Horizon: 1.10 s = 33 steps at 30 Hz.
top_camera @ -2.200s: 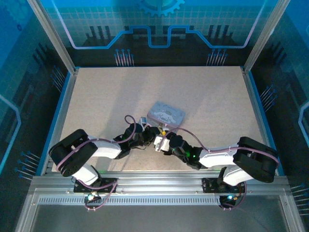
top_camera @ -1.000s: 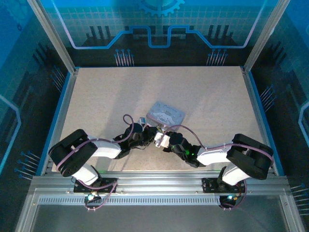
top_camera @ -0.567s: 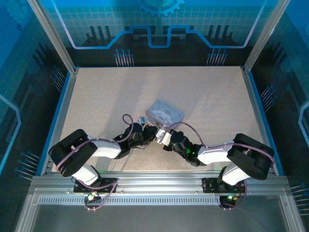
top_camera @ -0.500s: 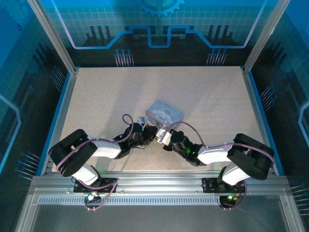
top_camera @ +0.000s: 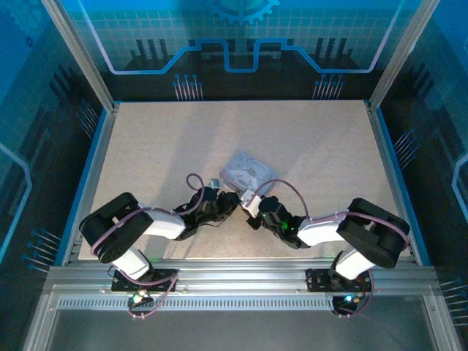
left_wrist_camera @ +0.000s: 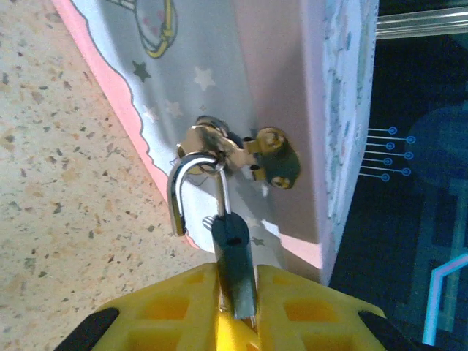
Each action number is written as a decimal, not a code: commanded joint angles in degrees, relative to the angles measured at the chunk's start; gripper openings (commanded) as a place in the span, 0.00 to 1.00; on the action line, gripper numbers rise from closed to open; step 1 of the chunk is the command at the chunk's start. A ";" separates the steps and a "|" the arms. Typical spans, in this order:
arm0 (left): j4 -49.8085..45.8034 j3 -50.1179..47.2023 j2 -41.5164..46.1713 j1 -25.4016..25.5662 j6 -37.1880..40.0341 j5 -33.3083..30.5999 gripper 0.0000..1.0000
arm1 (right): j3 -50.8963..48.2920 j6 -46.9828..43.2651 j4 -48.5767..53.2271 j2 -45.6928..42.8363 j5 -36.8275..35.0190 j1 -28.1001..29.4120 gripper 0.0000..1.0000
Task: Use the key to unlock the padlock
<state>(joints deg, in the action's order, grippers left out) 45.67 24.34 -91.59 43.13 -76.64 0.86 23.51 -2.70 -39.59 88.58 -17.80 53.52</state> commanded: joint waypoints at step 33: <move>-26.80 -1.33 23.62 -3.65 11.92 -8.04 0.65 | -2.37 27.46 -1.92 -0.60 15.74 -8.36 0.00</move>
<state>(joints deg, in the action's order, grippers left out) 24.67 23.77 -70.50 40.10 -67.37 -4.60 22.04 18.17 -41.45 89.03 -5.98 46.46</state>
